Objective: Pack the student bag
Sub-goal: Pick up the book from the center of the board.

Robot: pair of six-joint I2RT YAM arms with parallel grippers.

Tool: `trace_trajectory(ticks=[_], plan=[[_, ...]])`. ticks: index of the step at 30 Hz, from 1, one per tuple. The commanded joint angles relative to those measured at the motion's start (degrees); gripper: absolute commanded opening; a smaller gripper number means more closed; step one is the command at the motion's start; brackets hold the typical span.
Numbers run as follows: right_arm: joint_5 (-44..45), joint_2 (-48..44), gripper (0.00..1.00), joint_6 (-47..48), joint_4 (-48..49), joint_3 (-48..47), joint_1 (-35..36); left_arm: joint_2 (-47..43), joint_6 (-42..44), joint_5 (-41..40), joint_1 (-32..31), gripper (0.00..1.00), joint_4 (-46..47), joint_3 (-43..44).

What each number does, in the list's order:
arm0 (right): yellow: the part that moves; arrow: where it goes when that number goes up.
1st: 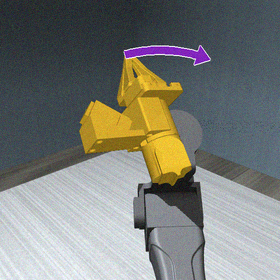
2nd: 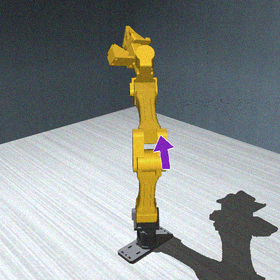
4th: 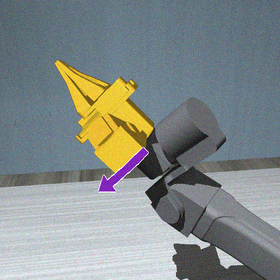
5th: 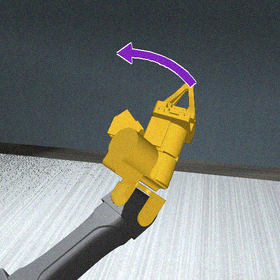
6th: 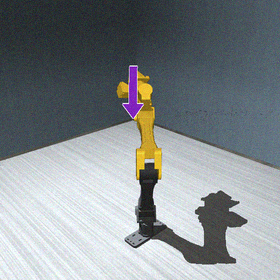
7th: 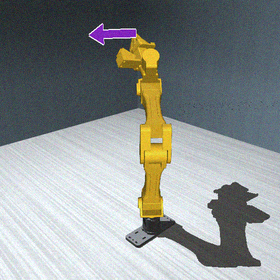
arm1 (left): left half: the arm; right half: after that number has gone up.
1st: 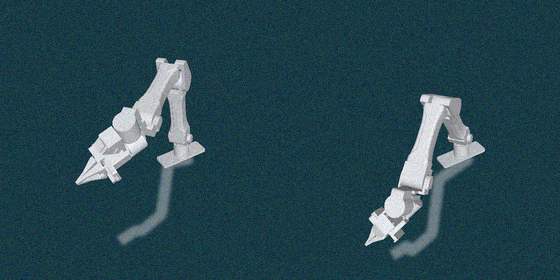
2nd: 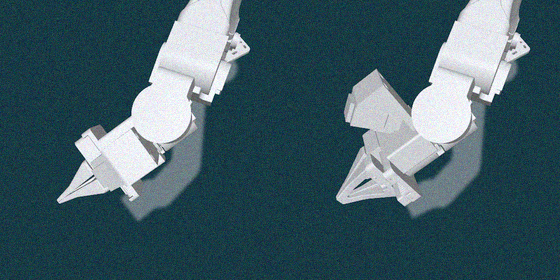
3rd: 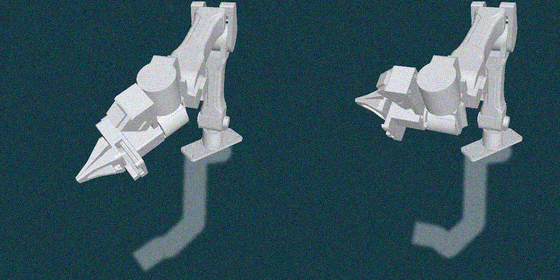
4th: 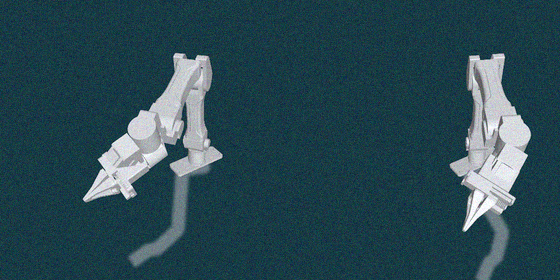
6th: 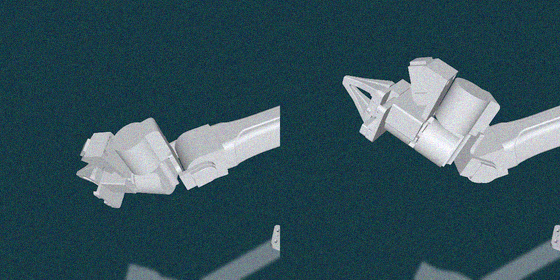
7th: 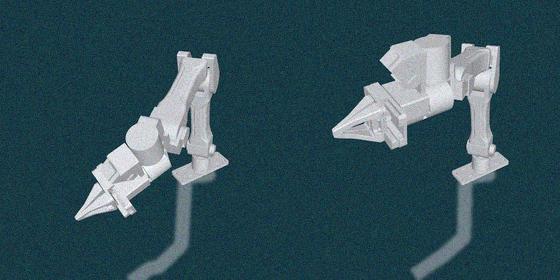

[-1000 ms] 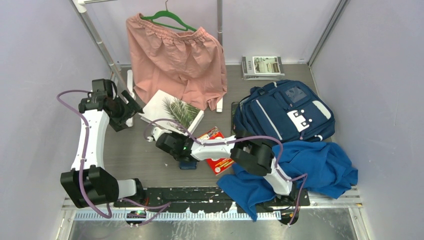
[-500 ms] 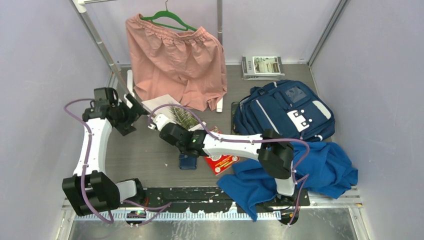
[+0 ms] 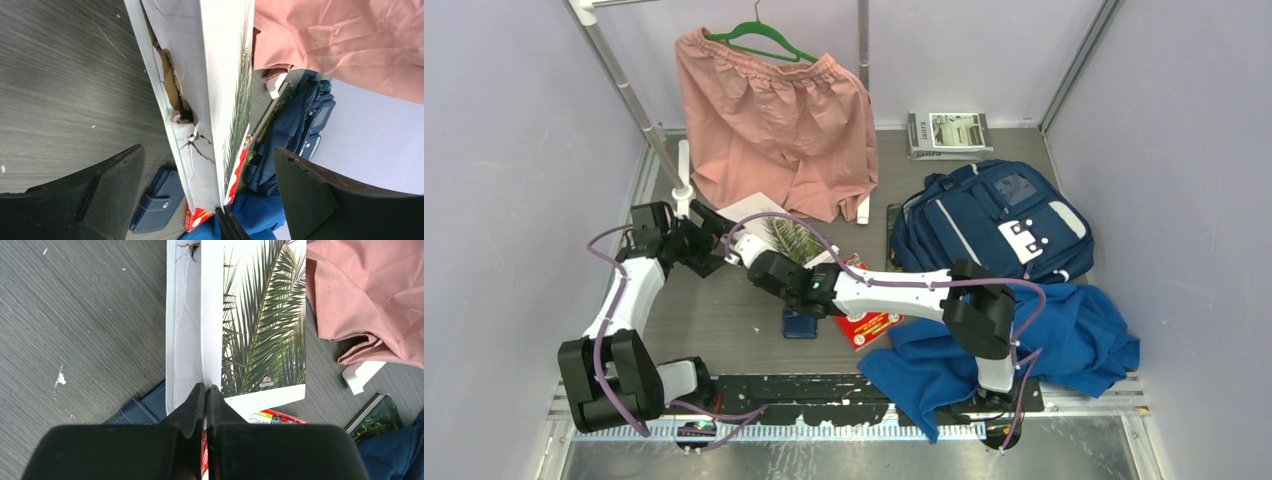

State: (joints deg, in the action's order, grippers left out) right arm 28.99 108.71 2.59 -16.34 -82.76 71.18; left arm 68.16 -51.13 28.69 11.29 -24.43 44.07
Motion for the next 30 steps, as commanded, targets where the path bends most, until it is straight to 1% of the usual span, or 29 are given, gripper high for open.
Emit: trace_trajectory(ticks=[1,8,14,20,21,23,24,26,27,28,29,30], plan=[[-1.85,-4.85,0.01,-2.55,1.63,0.49,-0.01,1.42,-3.42,4.84,0.31,1.00,10.95,-2.90],[-2.78,-5.99,0.01,-4.15,1.68,0.72,-0.03,1.33,-2.81,3.97,0.32,1.00,12.57,-4.96],[-3.72,-7.50,0.01,-4.30,1.34,1.29,0.01,6.22,-5.97,6.53,0.24,1.00,22.33,-7.03],[-6.04,-8.63,0.01,-5.48,0.74,1.51,-0.01,9.69,-6.65,8.01,-0.15,0.99,26.43,-6.16],[-6.22,-8.66,0.01,-5.57,0.66,1.36,-0.01,9.93,-6.77,8.22,-0.19,0.97,26.49,-6.04],[-6.39,-8.64,0.01,-5.51,0.13,1.10,0.01,9.87,-6.94,8.63,-0.19,0.89,26.47,-5.78],[-6.40,-8.56,0.01,-5.49,-0.49,0.86,-0.01,9.50,-6.94,8.68,-0.21,0.82,26.41,-5.76],[-6.46,-8.28,0.01,-5.19,-1.87,0.06,0.04,8.12,-6.80,7.95,-0.21,0.66,24.85,-5.57],[-6.69,-8.16,0.01,-5.04,-2.52,-0.21,-0.02,7.52,-6.40,7.36,-0.21,0.55,23.03,-5.16],[-6.81,-8.19,0.05,-4.91,-3.04,-0.48,0.01,6.92,-5.88,6.99,-0.21,0.46,21.39,-4.69],[-6.91,-8.32,0.15,-4.81,-3.58,-0.66,-0.04,6.33,-5.38,6.58,-0.20,0.41,19.77,-4.17],[-6.93,-8.52,0.31,-4.56,-4.04,-0.73,0.00,5.64,-4.82,6.17,-0.21,0.35,18.34,-3.69]])
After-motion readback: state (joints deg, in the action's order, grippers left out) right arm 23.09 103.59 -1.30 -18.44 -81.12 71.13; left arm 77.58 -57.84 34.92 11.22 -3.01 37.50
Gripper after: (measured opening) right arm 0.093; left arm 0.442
